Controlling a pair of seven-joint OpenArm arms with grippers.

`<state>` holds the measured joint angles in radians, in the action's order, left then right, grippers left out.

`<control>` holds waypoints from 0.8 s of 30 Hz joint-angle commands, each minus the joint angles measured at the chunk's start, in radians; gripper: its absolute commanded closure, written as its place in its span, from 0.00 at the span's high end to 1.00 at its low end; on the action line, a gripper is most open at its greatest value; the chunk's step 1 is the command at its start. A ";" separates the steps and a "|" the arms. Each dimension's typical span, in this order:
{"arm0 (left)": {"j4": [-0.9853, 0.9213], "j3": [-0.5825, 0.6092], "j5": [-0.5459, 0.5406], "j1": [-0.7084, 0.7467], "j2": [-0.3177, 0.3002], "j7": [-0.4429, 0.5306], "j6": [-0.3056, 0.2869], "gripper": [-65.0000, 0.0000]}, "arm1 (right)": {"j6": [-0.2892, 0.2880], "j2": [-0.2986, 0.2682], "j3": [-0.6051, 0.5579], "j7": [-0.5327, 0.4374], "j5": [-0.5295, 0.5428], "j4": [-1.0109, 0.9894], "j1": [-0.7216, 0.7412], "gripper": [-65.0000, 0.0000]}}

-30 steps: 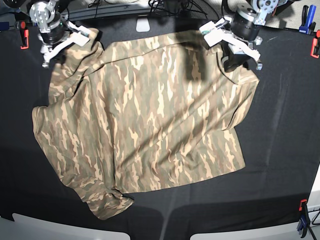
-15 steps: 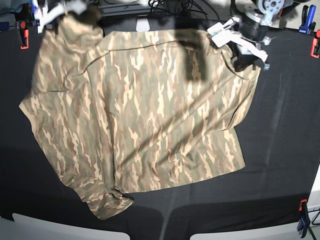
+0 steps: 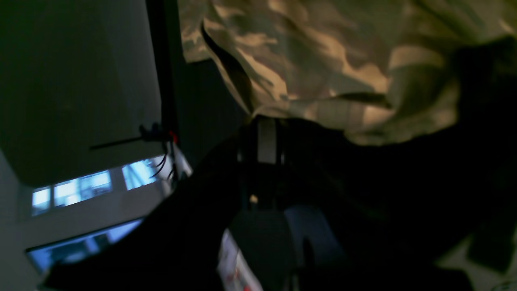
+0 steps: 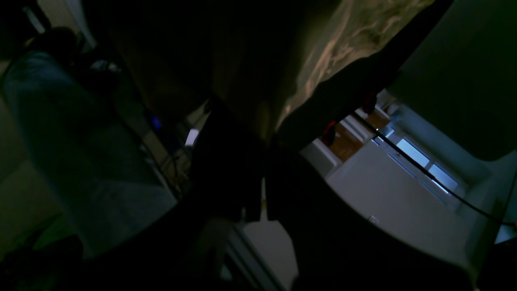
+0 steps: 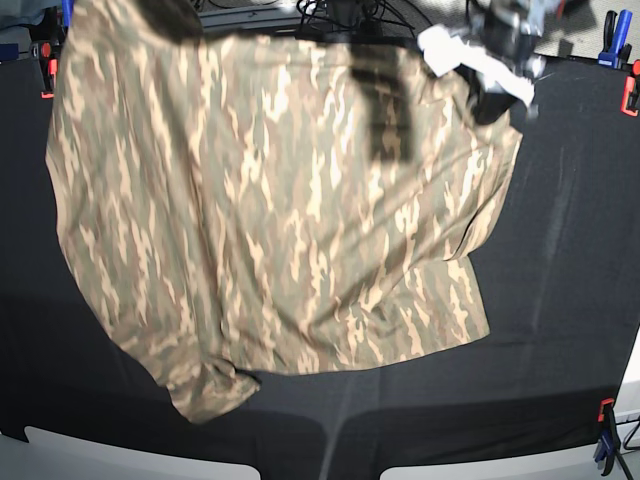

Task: Layout the t-shirt on the table in an organized manner, then fold the t-shirt properly
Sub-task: 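Lift the shirt with both grippers and shake it out flat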

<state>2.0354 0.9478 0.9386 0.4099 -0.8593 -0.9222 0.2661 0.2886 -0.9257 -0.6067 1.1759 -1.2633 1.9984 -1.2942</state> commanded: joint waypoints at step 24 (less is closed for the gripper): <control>0.026 -0.005 0.319 0.295 -0.092 -0.222 0.101 0.00 | 0.012 0.036 -0.002 0.026 -0.055 0.012 -0.015 0.00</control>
<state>2.0441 0.9432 1.2331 0.6945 -0.9398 -1.1271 0.3519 0.2890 -0.8833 -0.6064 1.1870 -1.3014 1.9984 -1.2911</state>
